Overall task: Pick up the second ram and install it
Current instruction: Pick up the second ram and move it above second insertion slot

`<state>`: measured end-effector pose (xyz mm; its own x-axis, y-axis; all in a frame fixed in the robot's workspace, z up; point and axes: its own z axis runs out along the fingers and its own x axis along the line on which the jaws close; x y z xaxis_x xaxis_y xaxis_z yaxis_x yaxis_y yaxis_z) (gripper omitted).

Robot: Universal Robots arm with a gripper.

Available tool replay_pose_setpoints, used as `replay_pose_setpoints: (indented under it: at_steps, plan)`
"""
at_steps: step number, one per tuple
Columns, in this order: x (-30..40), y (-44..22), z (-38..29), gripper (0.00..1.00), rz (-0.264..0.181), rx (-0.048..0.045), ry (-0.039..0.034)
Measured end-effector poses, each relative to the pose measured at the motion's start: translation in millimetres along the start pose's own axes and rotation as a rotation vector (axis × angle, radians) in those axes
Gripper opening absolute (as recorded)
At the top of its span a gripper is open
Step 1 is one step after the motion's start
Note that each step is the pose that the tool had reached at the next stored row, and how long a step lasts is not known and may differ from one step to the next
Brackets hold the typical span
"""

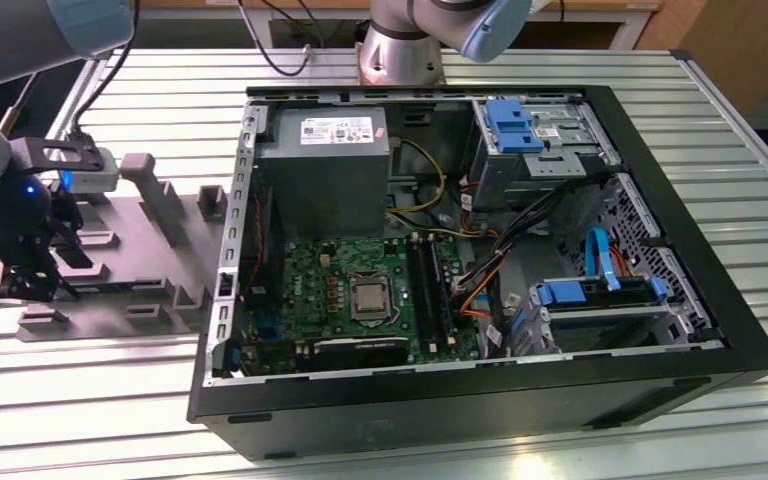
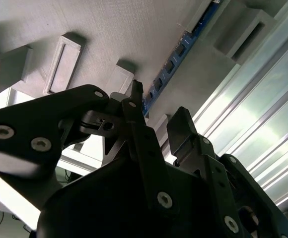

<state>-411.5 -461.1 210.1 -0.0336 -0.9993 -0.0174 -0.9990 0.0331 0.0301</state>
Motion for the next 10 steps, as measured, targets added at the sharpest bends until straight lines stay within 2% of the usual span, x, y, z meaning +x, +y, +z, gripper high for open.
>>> replay_pose_setpoints:
  at_steps: [3,10]
  plan:
    - [0.0,0.0,0.5,0.47,0.0,0.0002,-0.0002]
    - [-0.6,-0.2,6.8,0.47,0.0,0.0,-0.0013]
